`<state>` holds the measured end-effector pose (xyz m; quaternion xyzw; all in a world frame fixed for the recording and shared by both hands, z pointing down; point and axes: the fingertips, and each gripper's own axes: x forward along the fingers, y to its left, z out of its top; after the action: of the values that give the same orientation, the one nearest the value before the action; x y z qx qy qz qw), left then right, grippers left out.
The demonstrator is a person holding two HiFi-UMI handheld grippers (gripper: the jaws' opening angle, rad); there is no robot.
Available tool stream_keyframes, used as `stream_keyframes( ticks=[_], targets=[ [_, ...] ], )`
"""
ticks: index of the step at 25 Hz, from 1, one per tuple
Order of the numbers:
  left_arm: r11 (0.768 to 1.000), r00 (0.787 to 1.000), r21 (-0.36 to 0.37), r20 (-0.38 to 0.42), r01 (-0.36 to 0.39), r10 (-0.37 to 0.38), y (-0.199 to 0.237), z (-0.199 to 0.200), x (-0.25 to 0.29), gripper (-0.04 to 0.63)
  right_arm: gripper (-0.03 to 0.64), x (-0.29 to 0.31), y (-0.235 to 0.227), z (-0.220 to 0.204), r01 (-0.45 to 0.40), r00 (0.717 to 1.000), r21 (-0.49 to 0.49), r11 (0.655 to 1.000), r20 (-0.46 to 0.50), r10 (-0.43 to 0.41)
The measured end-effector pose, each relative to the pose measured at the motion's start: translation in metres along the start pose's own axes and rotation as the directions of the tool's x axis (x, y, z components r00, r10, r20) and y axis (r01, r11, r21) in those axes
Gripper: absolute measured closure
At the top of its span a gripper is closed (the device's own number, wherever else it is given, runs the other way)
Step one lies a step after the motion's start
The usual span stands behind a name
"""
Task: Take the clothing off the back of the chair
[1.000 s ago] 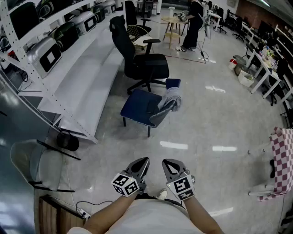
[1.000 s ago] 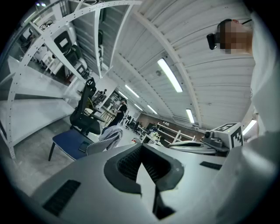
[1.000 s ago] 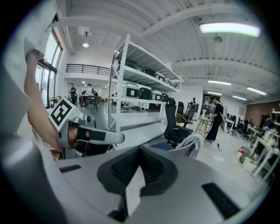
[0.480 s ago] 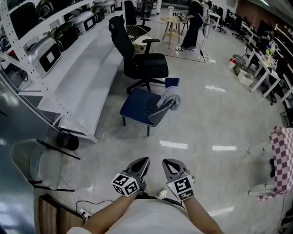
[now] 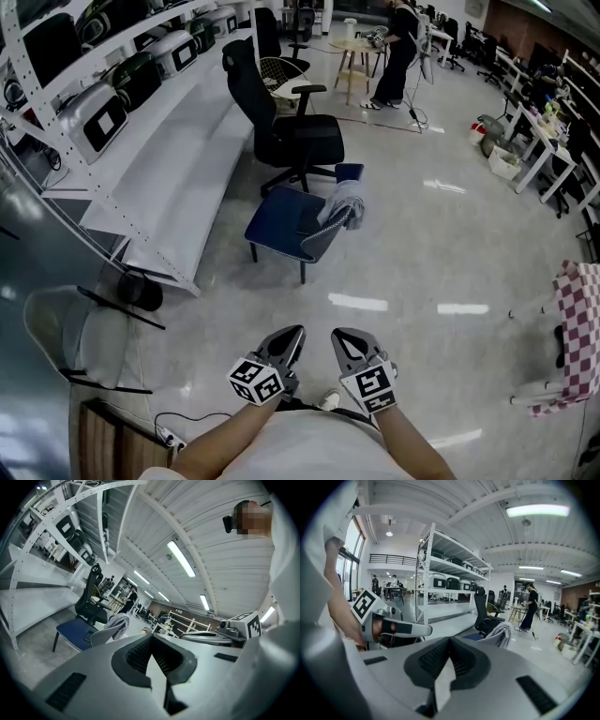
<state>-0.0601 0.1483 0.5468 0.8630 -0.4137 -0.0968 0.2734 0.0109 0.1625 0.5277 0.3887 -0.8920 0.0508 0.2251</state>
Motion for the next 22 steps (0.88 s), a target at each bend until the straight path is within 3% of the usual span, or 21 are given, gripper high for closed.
stream_keyframes(
  ticks=[13, 22],
  targets=[
    [0.997, 0.997, -0.010, 0.037, -0.073, 0.073, -0.030, -0.023, 0.018, 0.587, 0.600, -0.032, -0.025, -0.014, -0.060, 0.997, 0.022, 0.998, 0.045, 0.059],
    [0.998, 0.997, -0.001, 0.019, -0.069, 0.069, -0.015, -0.016, 0.045, 0.588, 0.600, -0.016, -0.051, -0.014, -0.053, 0.998, 0.044, 0.998, 0.041, 0.052]
  ],
)
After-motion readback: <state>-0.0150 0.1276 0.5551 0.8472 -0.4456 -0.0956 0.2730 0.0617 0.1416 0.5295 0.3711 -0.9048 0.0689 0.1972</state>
